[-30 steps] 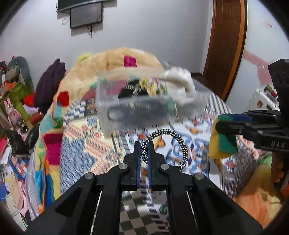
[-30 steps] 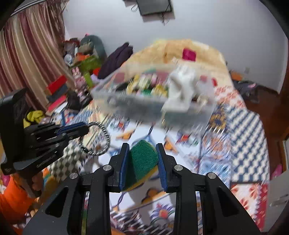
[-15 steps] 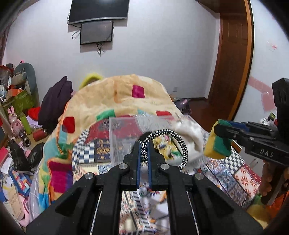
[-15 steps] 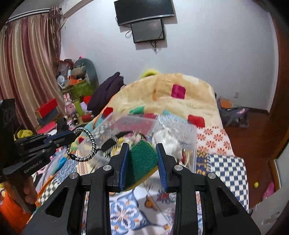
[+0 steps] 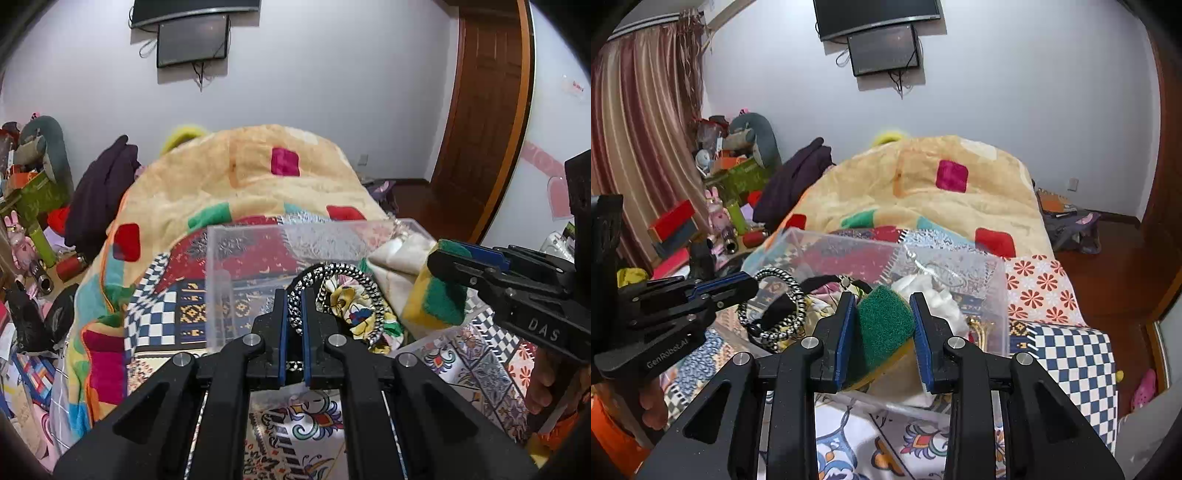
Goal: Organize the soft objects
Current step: 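Lower the sponge into the box with the right gripper while the left drops the bracelet in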
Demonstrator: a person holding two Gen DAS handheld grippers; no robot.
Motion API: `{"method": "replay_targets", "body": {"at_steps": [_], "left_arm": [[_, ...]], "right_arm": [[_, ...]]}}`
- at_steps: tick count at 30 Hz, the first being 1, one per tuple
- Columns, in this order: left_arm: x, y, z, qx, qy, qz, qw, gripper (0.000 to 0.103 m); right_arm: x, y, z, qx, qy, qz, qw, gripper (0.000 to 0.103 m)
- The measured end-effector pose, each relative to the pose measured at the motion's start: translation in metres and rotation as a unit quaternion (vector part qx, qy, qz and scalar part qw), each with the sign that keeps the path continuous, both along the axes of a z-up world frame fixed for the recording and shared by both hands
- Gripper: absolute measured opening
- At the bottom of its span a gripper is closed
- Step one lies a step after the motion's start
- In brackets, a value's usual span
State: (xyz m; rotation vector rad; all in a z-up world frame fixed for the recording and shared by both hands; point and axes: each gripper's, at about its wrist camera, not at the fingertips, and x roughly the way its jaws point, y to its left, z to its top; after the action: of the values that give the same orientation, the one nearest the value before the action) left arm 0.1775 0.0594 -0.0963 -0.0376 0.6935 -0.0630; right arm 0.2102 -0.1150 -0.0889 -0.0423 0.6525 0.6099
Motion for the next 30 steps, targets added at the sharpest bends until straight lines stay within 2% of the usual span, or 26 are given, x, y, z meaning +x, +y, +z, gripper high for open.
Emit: {"method": "replay_targets", "body": {"at_steps": [7, 9, 12, 13, 19, 26, 30], "left_arm": [[0.010, -0.008, -0.013, 0.012, 0.022, 0.002, 0.9997, 0.006], [0.010, -0.010, -0.015, 0.010, 0.031, -0.001, 0.9995, 0.006], [0.007, -0.009, -0.011, 0.000, 0.034, -0.001, 0.9994, 0.016], [0.005, -0.008, -0.009, -0.004, 0.033, -0.001, 0.9995, 0.020], [-0.017, -0.007, 0.015, -0.014, 0.001, 0.001, 0.9999, 0.033], [-0.051, -0.013, 0.054, -0.020, -0.054, -0.004, 0.9983, 0.037], [-0.075, -0.019, 0.076, -0.014, -0.091, -0.006, 0.9957, 0.046]], "right_arm": [[-0.002, 0.011, -0.009, -0.038, -0.008, 0.007, 0.999, 0.032], [-0.003, 0.011, -0.008, -0.046, -0.011, 0.011, 0.999, 0.038], [-0.006, 0.011, -0.006, -0.050, -0.010, 0.016, 0.999, 0.050], [-0.007, 0.010, -0.005, -0.050, -0.011, 0.017, 0.999, 0.051], [-0.015, 0.003, 0.011, -0.039, -0.024, 0.018, 0.999, 0.051], [-0.041, -0.013, 0.046, -0.009, -0.055, 0.018, 0.998, 0.051], [-0.059, -0.020, 0.061, 0.001, -0.072, 0.019, 0.997, 0.051]]}}
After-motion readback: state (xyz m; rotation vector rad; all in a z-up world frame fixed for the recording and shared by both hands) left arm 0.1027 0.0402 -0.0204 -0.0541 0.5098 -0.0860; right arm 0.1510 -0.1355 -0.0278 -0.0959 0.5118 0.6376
